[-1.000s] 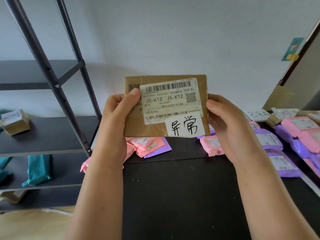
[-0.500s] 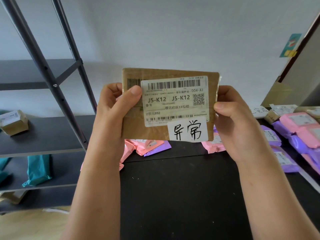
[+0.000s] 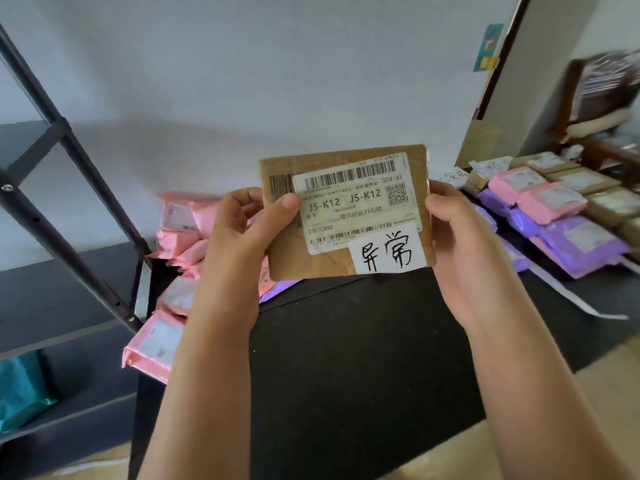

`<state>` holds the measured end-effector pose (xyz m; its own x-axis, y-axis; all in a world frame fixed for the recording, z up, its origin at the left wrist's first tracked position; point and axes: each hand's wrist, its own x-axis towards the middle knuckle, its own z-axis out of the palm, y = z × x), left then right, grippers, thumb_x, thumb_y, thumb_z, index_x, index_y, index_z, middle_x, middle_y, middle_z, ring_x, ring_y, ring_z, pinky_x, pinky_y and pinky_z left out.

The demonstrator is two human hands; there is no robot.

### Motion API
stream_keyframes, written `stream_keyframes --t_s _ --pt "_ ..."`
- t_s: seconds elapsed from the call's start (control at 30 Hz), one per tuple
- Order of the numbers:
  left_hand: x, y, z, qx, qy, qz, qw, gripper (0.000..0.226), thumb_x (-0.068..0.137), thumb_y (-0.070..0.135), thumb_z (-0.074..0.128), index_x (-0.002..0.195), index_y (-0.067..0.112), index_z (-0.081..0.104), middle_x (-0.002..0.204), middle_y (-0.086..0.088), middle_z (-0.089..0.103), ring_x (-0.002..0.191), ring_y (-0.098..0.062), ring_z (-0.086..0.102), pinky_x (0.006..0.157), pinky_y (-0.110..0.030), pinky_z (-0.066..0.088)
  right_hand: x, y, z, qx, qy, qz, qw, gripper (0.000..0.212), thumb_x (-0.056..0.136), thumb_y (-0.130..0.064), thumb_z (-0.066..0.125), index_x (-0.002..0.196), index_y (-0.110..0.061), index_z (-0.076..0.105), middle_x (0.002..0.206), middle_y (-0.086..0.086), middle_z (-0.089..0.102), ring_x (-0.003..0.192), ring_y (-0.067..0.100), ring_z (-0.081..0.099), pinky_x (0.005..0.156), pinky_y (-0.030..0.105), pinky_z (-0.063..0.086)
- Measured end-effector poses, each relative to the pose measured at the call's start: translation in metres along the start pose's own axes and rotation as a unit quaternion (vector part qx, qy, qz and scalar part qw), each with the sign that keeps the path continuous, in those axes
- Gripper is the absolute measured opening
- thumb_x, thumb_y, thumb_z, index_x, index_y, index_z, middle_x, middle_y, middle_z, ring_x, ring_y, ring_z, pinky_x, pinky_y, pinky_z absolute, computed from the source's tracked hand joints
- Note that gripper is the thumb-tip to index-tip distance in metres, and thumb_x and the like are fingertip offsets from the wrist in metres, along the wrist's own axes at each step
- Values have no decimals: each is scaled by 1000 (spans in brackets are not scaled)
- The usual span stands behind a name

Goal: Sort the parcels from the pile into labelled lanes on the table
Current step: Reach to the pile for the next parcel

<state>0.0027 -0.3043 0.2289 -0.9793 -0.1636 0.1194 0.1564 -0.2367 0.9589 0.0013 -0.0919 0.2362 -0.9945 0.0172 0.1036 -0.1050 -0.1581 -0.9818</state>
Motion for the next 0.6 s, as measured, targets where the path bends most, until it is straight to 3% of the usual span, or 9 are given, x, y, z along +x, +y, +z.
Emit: stream_keyframes --t_s 0.17,0.3,0.47,0.6 --pt "1 -30 28 17 -73 -70 995 64 67 29 87 118 7 57 116 -11 71 107 -27 69 93 -43 55 -30 13 -29 -46 121 66 989 26 103 -36 42 108 -35 68 107 -8 75 111 14 66 108 46 42" --pt "-10 -48 65 30 -106 -118 987 65 62 39 83 116 10 59 111 -6 73 99 -19 72 81 -34 56 -50 17 -63 -36 199 108 973 27 101 -41 47 113 -32 69 103 -7 76 108 14 68 106 45 44" --pt "-23 -77 127 67 -138 -161 975 73 56 52 87 115 16 62 107 -1 75 99 -19 72 97 -46 53 -70 17 -124 -17 268 126 955 30 98 -47 52 115 -27 67 98 -6 77 106 16 68 106 47 43" --pt "-45 -101 195 70 -156 -183 968 74 58 56 87 115 16 61 104 1 76 99 -19 72 97 -43 52 -86 3 -189 -17 296 115 948 31 100 -42 51 114 -19 67 91 -6 77 85 6 73 83 32 49"
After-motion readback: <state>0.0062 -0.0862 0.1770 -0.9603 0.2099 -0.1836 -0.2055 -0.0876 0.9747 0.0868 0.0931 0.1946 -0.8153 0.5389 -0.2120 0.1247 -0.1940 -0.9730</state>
